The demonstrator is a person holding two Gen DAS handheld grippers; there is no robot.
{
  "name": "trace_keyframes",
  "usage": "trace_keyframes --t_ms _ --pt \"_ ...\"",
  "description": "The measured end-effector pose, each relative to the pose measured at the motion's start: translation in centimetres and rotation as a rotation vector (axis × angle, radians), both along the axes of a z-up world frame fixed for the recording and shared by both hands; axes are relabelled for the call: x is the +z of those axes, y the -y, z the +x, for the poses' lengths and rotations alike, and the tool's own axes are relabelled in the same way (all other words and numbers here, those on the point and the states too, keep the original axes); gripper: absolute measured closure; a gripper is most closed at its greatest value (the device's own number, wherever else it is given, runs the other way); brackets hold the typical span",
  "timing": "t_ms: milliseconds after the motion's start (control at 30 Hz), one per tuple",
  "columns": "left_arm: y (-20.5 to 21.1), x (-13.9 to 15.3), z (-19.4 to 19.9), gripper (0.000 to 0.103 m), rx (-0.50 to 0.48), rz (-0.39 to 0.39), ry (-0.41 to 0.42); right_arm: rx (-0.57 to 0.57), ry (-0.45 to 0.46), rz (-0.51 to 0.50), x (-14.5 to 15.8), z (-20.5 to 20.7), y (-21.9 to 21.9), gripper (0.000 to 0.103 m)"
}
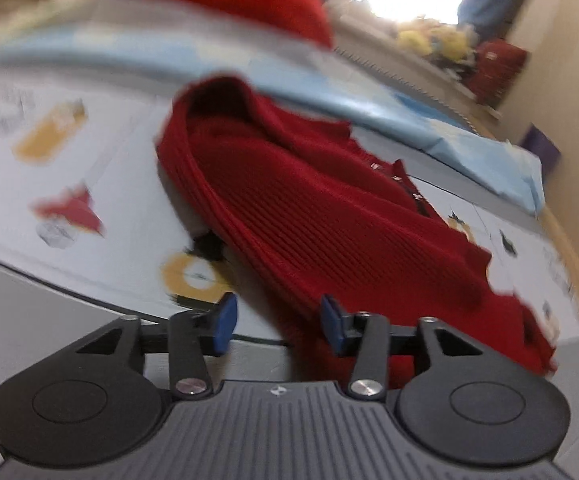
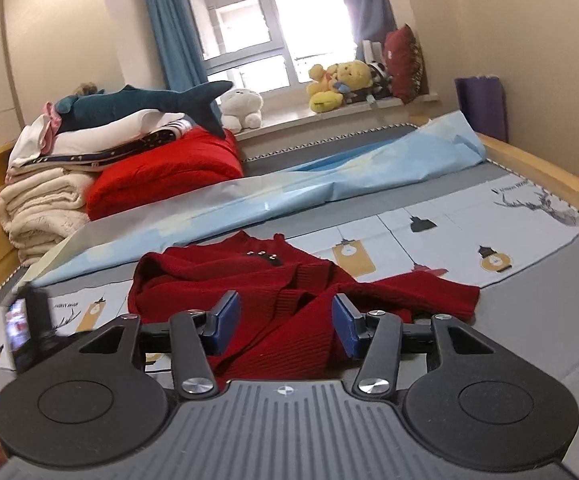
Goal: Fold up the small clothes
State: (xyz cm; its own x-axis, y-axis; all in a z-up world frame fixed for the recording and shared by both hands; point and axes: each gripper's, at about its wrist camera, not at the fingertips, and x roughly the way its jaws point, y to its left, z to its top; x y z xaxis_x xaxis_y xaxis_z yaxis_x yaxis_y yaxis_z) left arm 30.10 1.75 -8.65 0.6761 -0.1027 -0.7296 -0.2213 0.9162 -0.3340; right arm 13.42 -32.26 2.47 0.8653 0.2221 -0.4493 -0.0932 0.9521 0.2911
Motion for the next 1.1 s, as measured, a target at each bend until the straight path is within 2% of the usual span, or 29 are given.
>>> trace_keyframes --t_ms 100,133,167,233,367,500,633,700,767,900,1000,1100 --pt "-0.2 -1.2 2.6 0.053 0.036 -0.073 -0.036 -0.019 -0.008 0.007 -0.1 0.0 0.7 0.049" --pt "-0.1 -1.6 3.2 0.063 0.022 -0.084 -0.057 -0.026 -0.014 0.009 -0.2 0.0 0.9 0.049" --pt "0.1 -1.8 3.7 0.082 0.001 -0.071 -0.077 -0.03 -0.02 0.009 -0.3 0.1 0.9 0.049" --pt "0.1 -1.2 4.1 0.09 -0.051 -0.011 -0.08 -0.04 -0.028 0.01 -0.4 0.3 1.0 0.049" --pt "-2.3 2.2 2.1 0.092 -0.16 0.104 -0.037 -0.068 -0.039 0.02 -0.5 0.6 1.1 0.049" --pt "-8.5 4.9 -2.1 0.092 -0.241 0.237 -0.059 -0.086 -0.052 0.035 -0.7 0.9 1.0 0.049" --pt "-15.1 5.5 -6.0 0.093 -0.25 0.441 -0.121 -0.103 -0.072 0.042 -1.0 1.1 0.4 0.049" --pt "-17.3 4.9 -8.3 0.093 -0.284 0.495 -0.138 -0.105 -0.087 0.028 -1.3 1.3 -0.2 0.048" --pt "-18.8 3.7 -10.1 0.093 -0.302 0.519 -0.173 -0.088 -0.111 0.017 -1.7 1.9 -0.8 0.047" --pt "-20.1 0.3 -13.1 0.093 -0.373 0.496 -0.213 -0.022 -0.215 0.029 -3.6 4.3 -2.2 0.047" --pt "-20.0 0.7 -13.5 0.092 -0.441 0.491 -0.205 0.045 -0.345 0.008 -6.3 6.9 -3.5 0.047" --pt "-20.3 0.6 -13.6 0.092 -0.455 0.466 -0.22 0.123 -0.492 0.038 -9.3 9.0 -4.7 0.047"
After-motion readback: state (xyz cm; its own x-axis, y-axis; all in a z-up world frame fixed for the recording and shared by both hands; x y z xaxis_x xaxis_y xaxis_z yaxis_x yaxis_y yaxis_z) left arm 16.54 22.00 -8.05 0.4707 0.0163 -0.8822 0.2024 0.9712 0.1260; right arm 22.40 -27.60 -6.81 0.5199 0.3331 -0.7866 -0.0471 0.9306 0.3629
